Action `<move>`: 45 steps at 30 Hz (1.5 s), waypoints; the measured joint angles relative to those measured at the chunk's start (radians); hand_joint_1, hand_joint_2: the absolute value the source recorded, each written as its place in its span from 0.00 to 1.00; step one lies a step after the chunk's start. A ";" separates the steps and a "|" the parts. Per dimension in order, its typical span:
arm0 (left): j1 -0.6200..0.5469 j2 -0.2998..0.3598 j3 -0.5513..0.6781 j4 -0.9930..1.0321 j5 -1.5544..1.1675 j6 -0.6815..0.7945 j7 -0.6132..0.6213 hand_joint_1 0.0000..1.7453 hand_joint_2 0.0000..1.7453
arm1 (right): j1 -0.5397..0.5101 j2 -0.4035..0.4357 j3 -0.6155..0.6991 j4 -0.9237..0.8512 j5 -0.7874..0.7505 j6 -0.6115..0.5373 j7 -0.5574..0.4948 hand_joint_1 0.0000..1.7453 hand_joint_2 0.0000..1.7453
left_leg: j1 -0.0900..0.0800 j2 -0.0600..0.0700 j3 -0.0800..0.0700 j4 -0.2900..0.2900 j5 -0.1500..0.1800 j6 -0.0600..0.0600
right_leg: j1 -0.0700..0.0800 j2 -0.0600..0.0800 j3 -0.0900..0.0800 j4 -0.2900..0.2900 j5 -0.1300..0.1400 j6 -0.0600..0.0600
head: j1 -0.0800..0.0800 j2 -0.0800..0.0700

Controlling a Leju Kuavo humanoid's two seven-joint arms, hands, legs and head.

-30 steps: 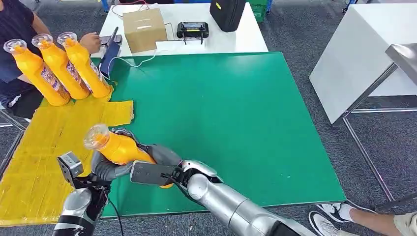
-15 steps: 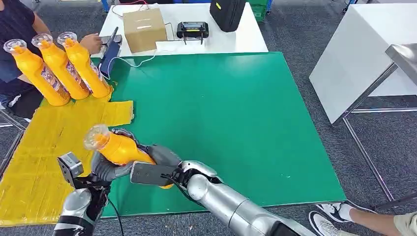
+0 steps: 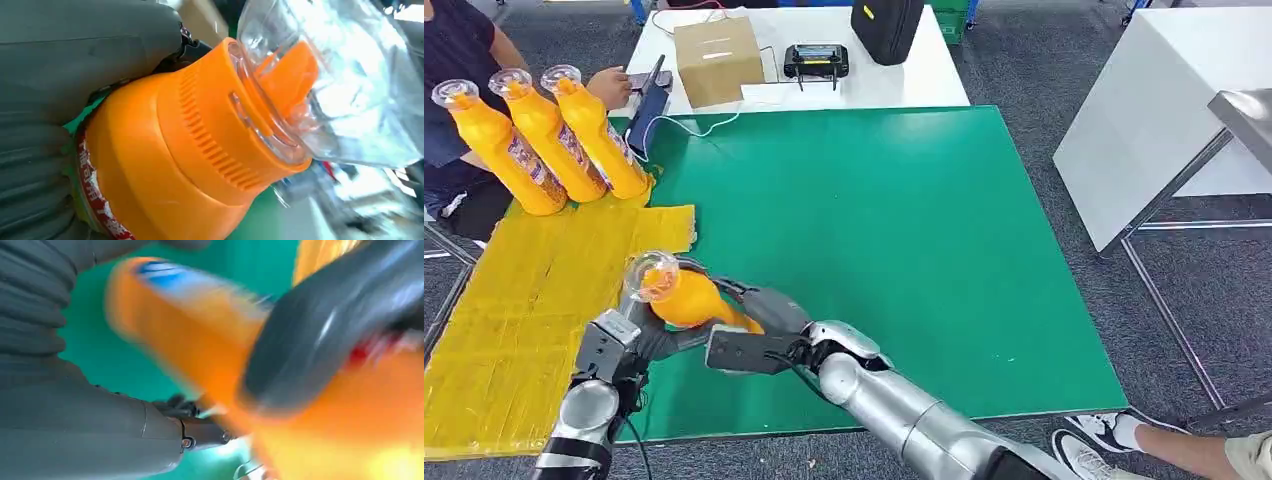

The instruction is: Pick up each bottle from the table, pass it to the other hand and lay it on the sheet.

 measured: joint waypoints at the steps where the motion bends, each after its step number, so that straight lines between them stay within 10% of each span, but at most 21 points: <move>1: 0.005 0.003 0.000 -0.009 -0.036 0.026 -0.003 1.00 1.00 | 0.002 -0.017 -0.018 -0.012 0.005 0.006 -0.004 0.00 0.00 | 0.000 0.000 0.000 0.000 0.000 0.000 | 0.000 0.000 0.000 0.000 0.000 0.000 | 0.000 0.000; 18: 0.069 0.040 -0.002 -0.063 -0.479 0.316 0.024 1.00 1.00 | 0.094 -0.166 -0.187 -0.173 0.089 0.038 -0.031 0.00 0.00 | 0.000 0.001 0.000 0.000 0.000 0.000 | 0.000 0.000 0.000 0.000 0.000 0.000 | 0.000 0.000; 26: 0.085 0.086 -0.031 -0.019 -1.063 0.605 0.260 1.00 1.00 | 0.109 -0.216 -0.227 -0.239 0.071 0.056 -0.050 0.00 0.00 | -0.001 0.000 0.000 0.000 0.000 0.000 | -0.001 0.000 0.000 0.000 0.000 0.000 | 0.000 0.000; 43: -0.019 0.248 -0.093 0.248 -1.094 0.330 0.307 1.00 1.00 | 0.099 -0.242 -0.253 -0.272 0.057 0.092 -0.052 0.00 0.00 | 0.000 0.001 0.000 0.000 0.000 0.000 | 0.000 0.000 0.001 0.000 0.000 0.000 | 0.000 0.000; 44: -0.031 0.258 -0.098 0.271 -1.083 0.321 0.302 0.32 1.00 | 0.096 -0.240 -0.253 -0.272 0.053 0.096 -0.055 0.00 0.00 | 0.000 0.000 0.001 0.000 0.000 0.000 | 0.000 0.000 0.002 0.001 0.000 0.000 | 0.000 0.000; 45: -0.042 0.269 -0.101 0.287 -1.075 0.316 0.299 0.00 0.00 | 0.094 -0.239 -0.253 -0.272 0.051 0.101 -0.058 0.00 0.00 | 0.000 0.000 0.002 0.000 0.000 0.000 | 0.000 0.000 0.003 0.001 0.000 0.000 | 0.000 0.000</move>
